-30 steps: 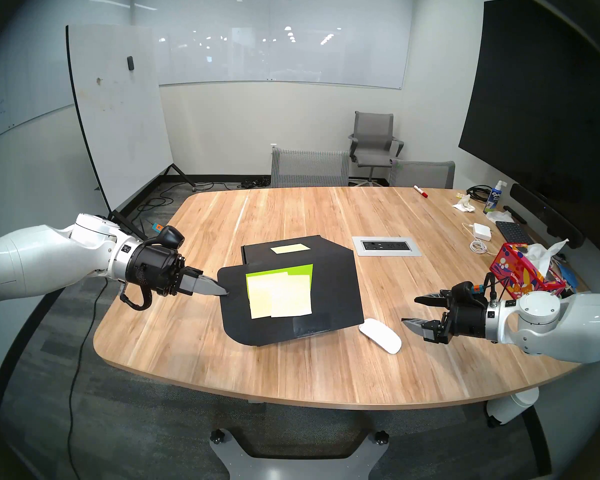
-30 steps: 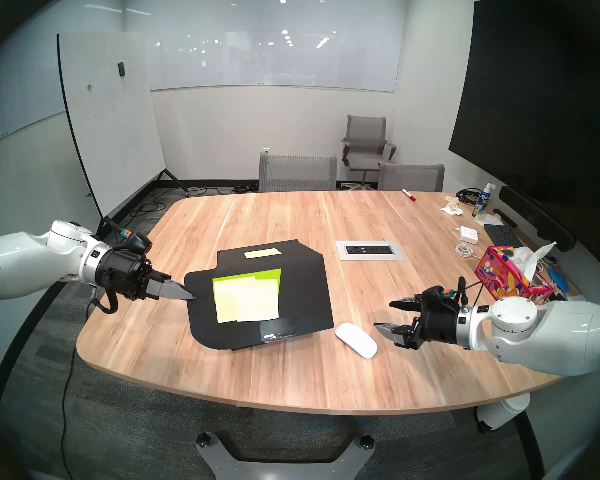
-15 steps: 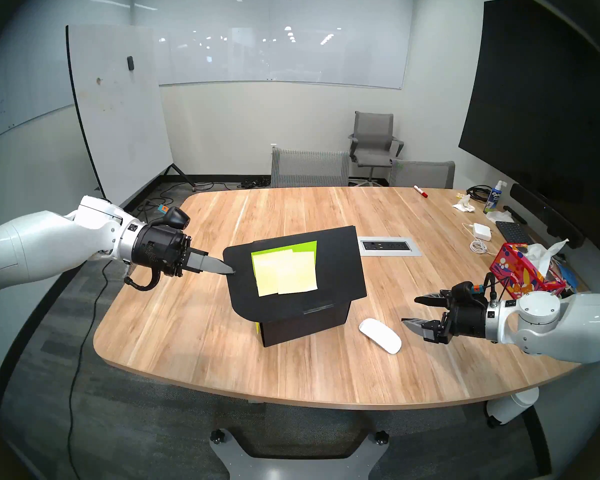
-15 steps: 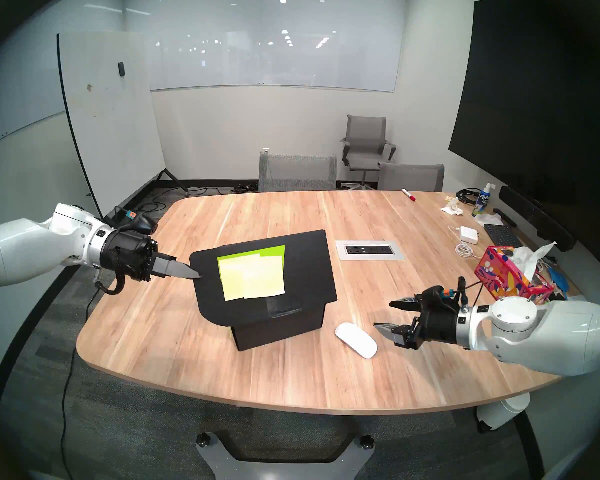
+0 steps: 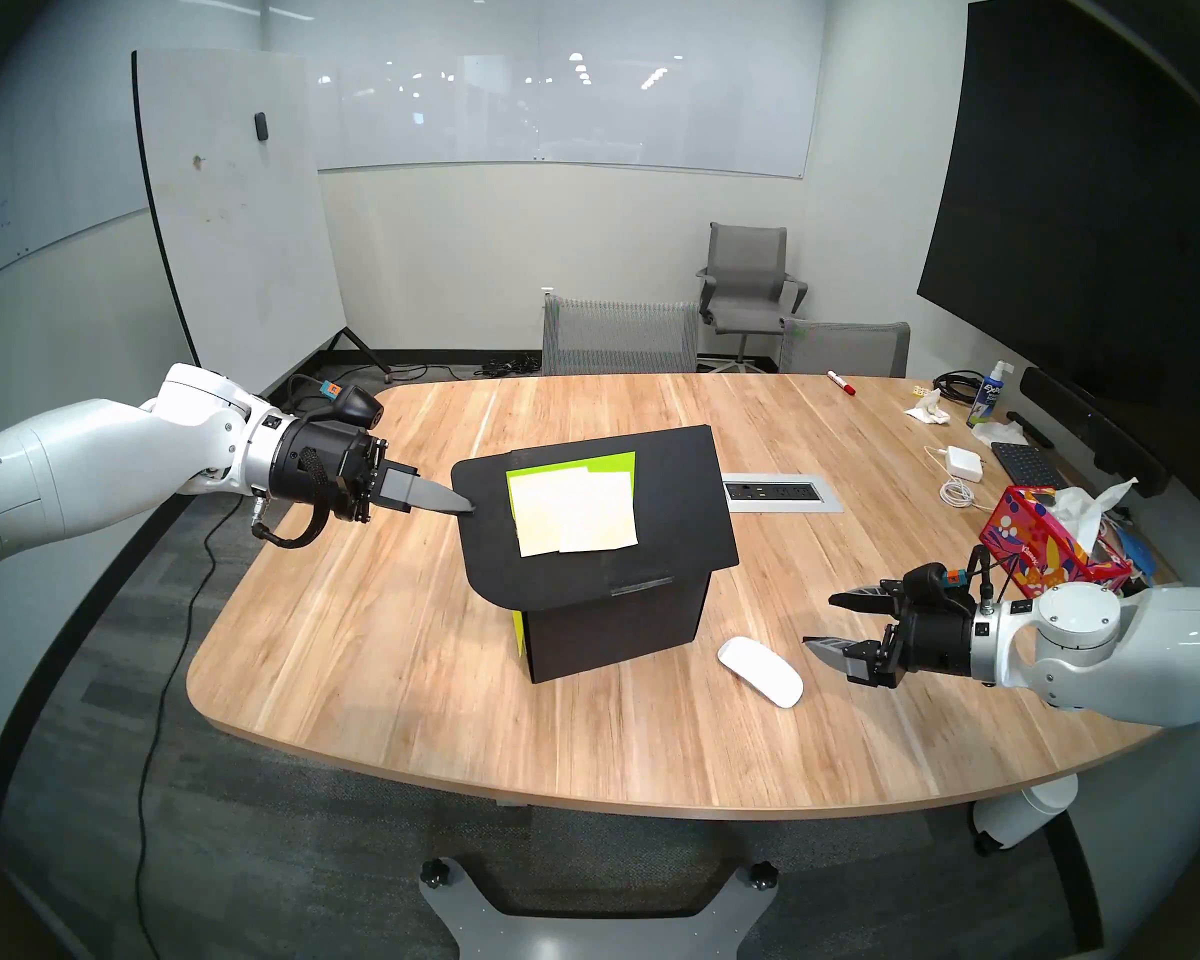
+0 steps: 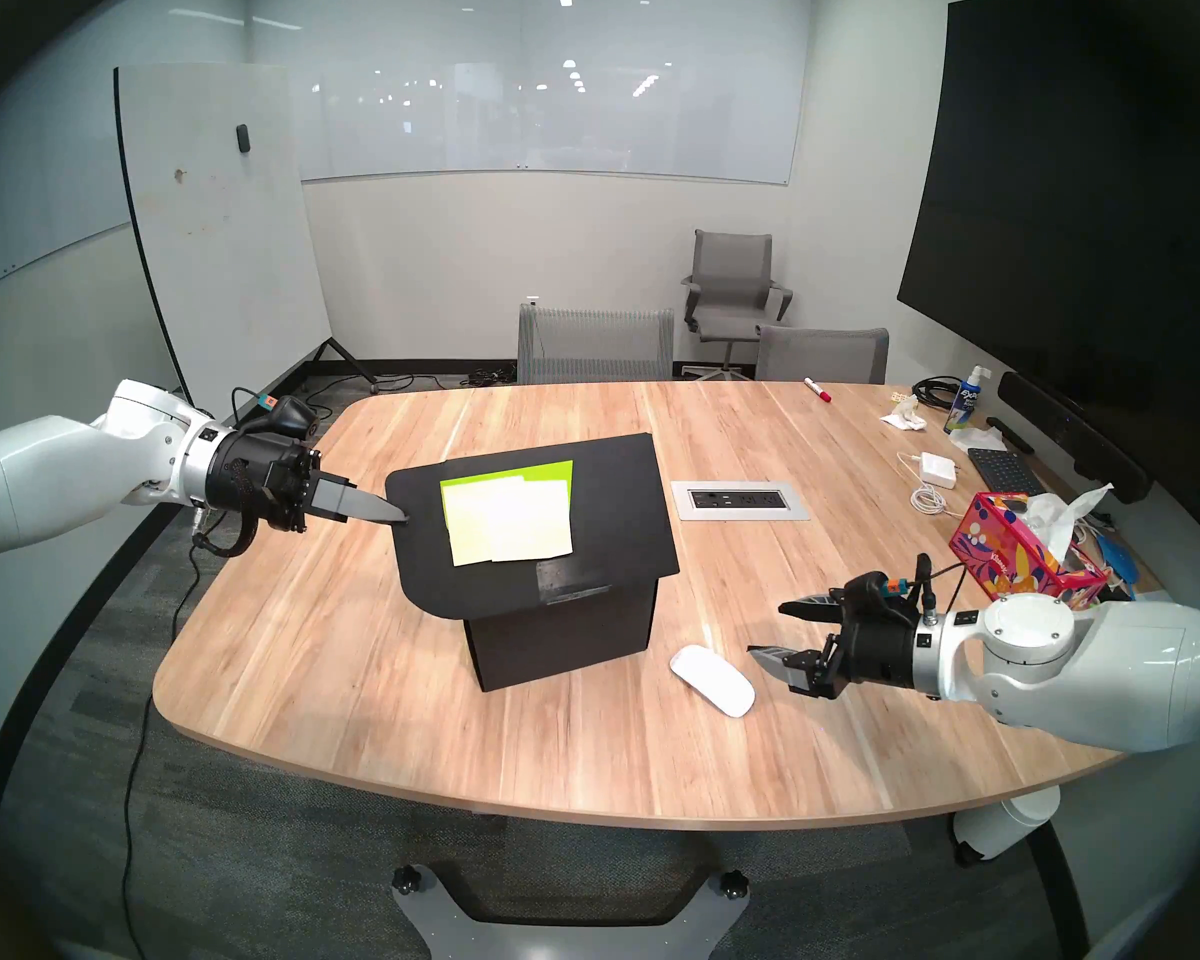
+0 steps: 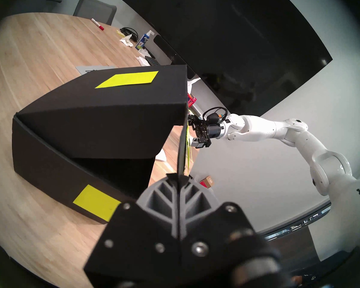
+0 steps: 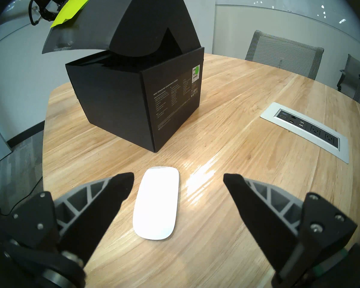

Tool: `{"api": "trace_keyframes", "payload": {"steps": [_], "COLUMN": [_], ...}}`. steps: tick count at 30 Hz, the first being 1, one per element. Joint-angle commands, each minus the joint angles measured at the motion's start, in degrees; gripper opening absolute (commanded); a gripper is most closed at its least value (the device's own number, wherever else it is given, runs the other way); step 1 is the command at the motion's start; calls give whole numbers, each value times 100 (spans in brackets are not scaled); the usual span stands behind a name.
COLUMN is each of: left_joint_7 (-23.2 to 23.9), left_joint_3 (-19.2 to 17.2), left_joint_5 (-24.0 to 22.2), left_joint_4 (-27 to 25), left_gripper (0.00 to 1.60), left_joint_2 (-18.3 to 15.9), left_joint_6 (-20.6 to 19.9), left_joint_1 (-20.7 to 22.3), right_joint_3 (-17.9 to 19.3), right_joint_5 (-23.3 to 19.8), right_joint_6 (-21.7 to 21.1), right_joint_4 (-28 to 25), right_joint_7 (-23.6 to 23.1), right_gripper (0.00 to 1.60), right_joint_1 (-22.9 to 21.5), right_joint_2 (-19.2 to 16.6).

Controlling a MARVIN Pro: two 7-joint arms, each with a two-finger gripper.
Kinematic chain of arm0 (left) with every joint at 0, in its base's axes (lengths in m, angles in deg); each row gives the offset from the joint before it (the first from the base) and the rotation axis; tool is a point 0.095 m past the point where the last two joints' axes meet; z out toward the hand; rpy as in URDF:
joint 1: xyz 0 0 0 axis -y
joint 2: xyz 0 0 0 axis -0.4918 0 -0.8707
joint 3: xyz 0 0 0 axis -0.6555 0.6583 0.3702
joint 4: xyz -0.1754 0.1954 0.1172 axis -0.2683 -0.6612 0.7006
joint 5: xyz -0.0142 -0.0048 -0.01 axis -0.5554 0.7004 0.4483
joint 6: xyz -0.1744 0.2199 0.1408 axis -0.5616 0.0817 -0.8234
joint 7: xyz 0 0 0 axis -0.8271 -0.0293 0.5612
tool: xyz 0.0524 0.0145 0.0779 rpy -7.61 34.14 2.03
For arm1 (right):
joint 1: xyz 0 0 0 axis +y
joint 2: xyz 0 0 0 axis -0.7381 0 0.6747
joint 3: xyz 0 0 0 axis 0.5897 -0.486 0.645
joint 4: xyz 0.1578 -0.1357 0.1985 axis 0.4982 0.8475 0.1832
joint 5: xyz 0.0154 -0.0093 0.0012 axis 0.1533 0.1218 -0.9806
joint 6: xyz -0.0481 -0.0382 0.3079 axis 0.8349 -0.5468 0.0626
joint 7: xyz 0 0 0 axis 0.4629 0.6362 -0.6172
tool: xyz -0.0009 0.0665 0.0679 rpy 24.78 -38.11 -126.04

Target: Open the box and place the mouse inside

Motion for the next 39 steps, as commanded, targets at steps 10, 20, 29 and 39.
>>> {"api": "trace_keyframes", "payload": {"steps": [10,20,29,39], "left_joint_7": [64,120,283,477], "left_joint_3": [-172,-137,-96,-86], "left_joint_5": [-196,-105,32,160], "left_joint_4": [170,144,184,456], "left_gripper": [0,0,0,0], "left_joint_2": [210,191,154,269], "left_joint_6": [-265,-216,-211,-234], "left_joint_1": [178,143,162,171], "right_joint_3": [54,55,55,55], "right_joint_5": [-5,-5,-5,-5], "right_joint_6": [40,41,41,40], "right_joint_4": [8,8,8,8], "right_joint_7": [-7,-8,-8,-7], "right_gripper": [160,160,160,160], "right_joint_1": [-51,-50,-50,-50], "right_joint_2": [0,0,0,-1]}}
